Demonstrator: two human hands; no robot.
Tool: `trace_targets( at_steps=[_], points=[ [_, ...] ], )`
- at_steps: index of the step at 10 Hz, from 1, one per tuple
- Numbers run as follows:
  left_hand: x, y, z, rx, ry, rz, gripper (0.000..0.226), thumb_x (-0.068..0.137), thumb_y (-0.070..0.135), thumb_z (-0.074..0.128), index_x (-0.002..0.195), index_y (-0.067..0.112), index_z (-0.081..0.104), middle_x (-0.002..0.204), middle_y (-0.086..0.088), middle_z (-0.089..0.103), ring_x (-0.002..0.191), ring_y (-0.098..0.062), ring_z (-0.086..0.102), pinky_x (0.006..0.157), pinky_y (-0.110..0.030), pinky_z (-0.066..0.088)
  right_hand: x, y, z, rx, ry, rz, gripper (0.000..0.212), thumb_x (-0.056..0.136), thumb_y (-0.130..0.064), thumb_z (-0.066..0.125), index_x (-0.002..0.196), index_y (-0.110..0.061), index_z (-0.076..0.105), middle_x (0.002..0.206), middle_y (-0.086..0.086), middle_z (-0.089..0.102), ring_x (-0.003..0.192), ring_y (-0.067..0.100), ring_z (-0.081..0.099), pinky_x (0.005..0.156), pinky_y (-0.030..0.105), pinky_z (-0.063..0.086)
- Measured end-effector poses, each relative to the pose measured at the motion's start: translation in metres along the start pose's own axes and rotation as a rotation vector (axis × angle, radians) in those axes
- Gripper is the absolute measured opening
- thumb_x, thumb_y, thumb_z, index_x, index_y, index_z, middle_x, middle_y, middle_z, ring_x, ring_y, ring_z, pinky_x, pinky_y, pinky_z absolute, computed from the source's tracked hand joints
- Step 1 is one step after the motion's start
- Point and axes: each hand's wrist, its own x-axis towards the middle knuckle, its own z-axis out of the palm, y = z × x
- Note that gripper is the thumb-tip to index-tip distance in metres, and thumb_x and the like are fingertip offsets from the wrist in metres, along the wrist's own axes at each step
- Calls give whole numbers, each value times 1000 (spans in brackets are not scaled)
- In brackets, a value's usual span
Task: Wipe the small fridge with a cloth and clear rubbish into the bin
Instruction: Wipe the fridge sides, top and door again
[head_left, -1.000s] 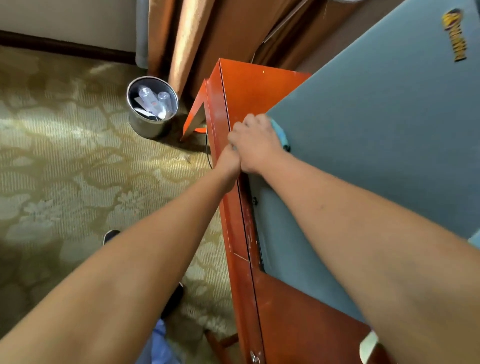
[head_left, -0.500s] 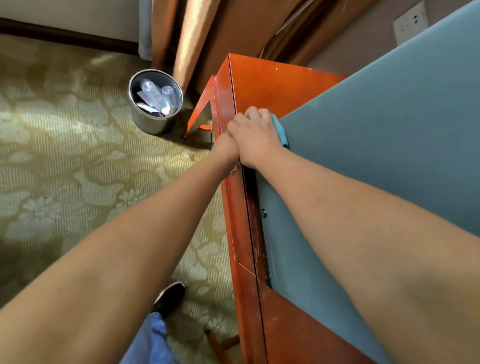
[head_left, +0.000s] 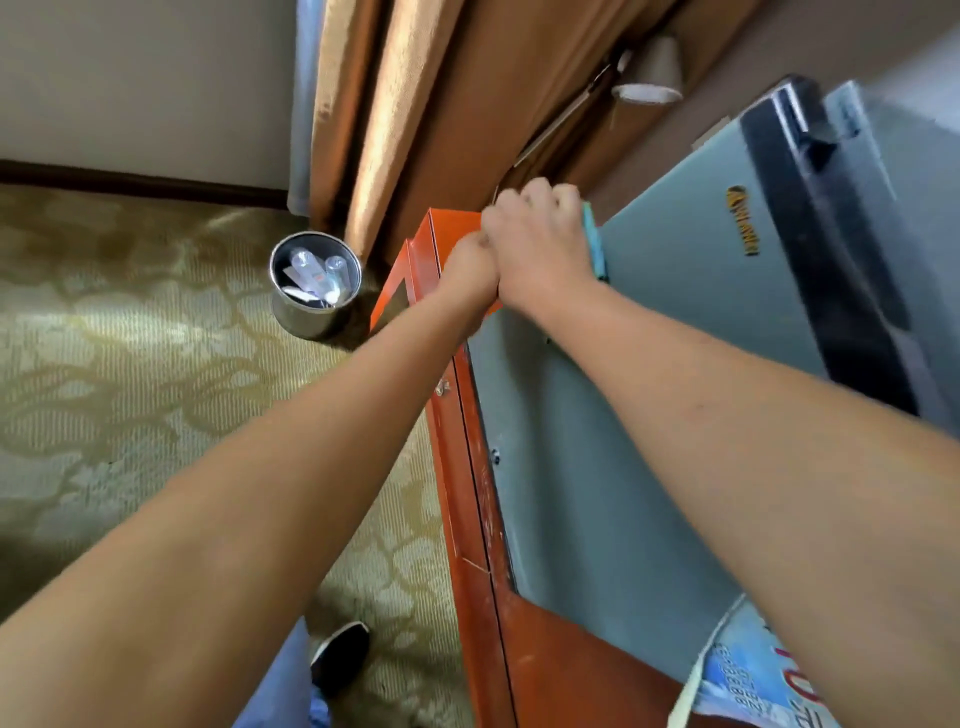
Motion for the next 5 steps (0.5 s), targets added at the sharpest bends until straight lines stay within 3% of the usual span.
trace_targets(
  at_steps=[1, 2, 3, 4, 5],
  points=[
    [4, 18, 1, 184, -51, 111, 22, 102, 14, 50, 118, 5, 62, 96, -2, 64, 93, -20, 62, 83, -31, 55, 5, 14, -11, 44, 0, 23, 30, 89, -18, 60, 119, -19, 60, 119, 5, 57, 117, 28, 47, 96, 43, 34],
    [14, -33, -7, 207, -97, 29, 26, 97, 19, 56, 120, 8, 61, 112, -11, 68, 107, -28, 65, 97, -48, 55, -3, -10, 7, -30, -77, -100, 48, 76, -24, 74, 122, -22, 59, 119, 5, 57, 114, 29, 47, 97, 45, 35],
    [15, -112, -16, 169, -63, -104, 36, 87, 29, 57, 119, 13, 63, 109, -9, 71, 103, -28, 67, 93, -53, 57, -33, -56, 52, 71, -203, -179, 51, 67, -20, 79, 115, -24, 62, 119, 1, 55, 114, 28, 45, 97, 45, 33],
    [-15, -165, -14, 218, -119, -201, 31, 102, 18, 50, 130, 8, 58, 113, -3, 63, 104, -20, 62, 89, -38, 56, -83, -88, 90, 175, -312, -256, 45, 67, -15, 72, 111, -25, 63, 116, -2, 55, 114, 26, 44, 95, 42, 30],
    [-47, -215, -5, 290, -200, -184, 28, 105, 15, 47, 131, 8, 53, 120, -10, 63, 114, -25, 60, 94, -41, 52, -131, -106, 111, 188, -406, -299, 45, 73, -21, 73, 117, -24, 62, 121, -2, 55, 119, 25, 42, 99, 42, 30]
  ],
)
